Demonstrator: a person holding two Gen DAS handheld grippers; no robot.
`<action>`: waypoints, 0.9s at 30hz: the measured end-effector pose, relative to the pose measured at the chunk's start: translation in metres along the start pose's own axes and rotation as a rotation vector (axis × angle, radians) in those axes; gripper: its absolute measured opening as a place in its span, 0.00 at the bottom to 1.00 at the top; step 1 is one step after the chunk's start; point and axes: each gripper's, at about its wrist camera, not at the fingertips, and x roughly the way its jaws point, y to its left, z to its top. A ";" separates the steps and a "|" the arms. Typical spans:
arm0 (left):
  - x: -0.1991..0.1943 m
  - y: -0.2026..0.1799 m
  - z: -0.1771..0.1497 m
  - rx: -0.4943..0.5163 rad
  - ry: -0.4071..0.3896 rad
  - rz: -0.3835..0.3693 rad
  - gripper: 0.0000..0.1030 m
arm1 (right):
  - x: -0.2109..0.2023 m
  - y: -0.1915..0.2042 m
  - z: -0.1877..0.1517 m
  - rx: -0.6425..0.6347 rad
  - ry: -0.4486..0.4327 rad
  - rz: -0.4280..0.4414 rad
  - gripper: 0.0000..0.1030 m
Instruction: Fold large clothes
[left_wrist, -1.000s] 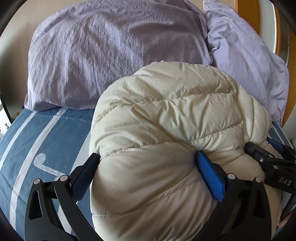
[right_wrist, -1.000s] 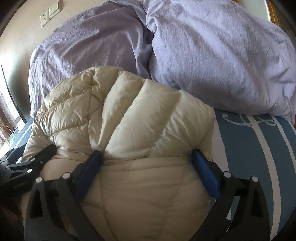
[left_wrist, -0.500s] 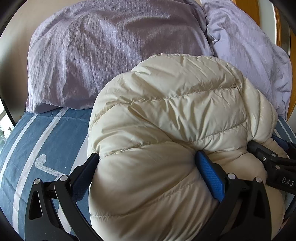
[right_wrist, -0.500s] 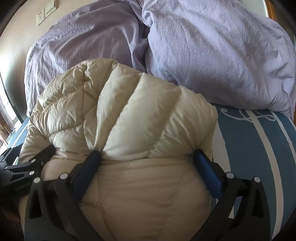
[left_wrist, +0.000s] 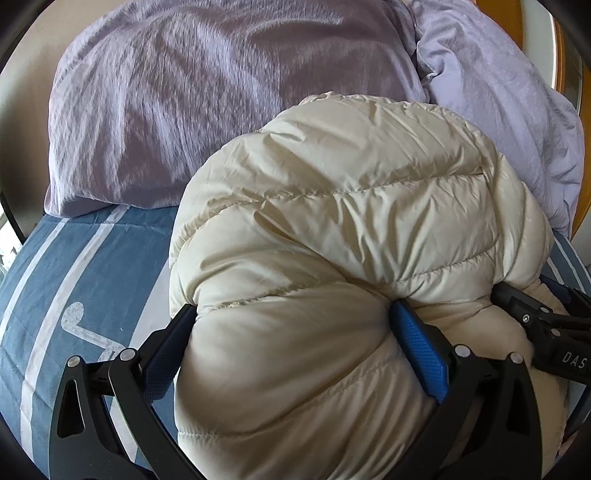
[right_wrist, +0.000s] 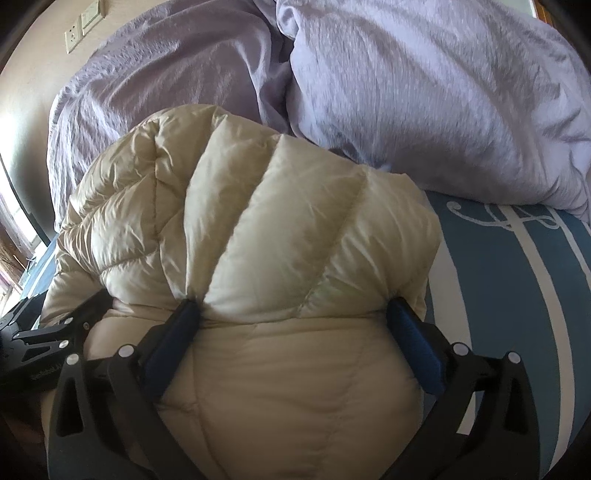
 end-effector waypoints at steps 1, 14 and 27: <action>0.001 0.000 0.001 -0.003 0.004 -0.004 0.99 | 0.002 -0.002 0.002 0.003 0.007 0.003 0.98; -0.026 0.012 -0.015 -0.032 -0.024 -0.017 0.99 | -0.028 -0.017 0.005 0.020 -0.025 0.006 0.98; -0.143 0.018 -0.075 -0.022 -0.090 -0.055 0.99 | -0.153 -0.009 -0.070 -0.002 -0.113 0.020 0.98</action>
